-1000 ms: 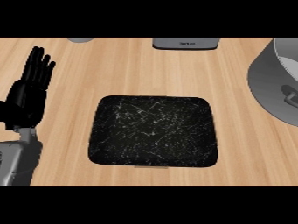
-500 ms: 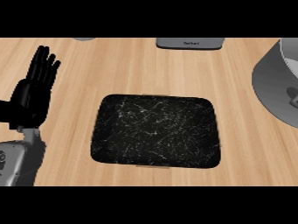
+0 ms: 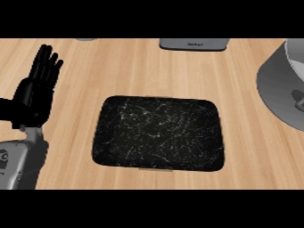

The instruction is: Pick the bell pepper from the tray and place it in the pot

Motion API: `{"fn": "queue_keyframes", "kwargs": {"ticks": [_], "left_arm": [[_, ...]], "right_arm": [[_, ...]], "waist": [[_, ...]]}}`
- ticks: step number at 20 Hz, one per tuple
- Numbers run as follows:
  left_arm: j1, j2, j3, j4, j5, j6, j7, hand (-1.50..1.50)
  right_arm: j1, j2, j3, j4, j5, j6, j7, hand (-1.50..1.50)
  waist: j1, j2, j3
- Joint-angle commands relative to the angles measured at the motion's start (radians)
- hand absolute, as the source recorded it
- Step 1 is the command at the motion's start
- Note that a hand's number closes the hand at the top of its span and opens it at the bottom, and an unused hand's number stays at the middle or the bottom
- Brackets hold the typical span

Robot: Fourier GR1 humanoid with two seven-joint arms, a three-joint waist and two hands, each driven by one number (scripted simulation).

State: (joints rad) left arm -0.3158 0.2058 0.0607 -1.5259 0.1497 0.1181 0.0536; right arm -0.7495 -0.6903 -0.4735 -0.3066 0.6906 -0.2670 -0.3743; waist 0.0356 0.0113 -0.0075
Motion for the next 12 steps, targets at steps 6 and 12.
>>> {"fn": "queue_keyframes", "kwargs": {"ticks": [6,12], "left_arm": [[0.054,0.033,0.038,-0.033,0.034,-0.043,-0.001,0.0],[0.004,0.019,0.04,0.011,0.01,-0.014,-0.006,0.0]], "right_arm": [[-0.058,0.009,-0.183,0.027,-0.211,0.055,-0.079,-1.5],[-0.009,-0.07,-0.31,0.06,-0.35,0.16,-0.145,-1.5]], "waist": [[-0.008,-0.005,0.01],[-0.017,0.0,0.011]]}}
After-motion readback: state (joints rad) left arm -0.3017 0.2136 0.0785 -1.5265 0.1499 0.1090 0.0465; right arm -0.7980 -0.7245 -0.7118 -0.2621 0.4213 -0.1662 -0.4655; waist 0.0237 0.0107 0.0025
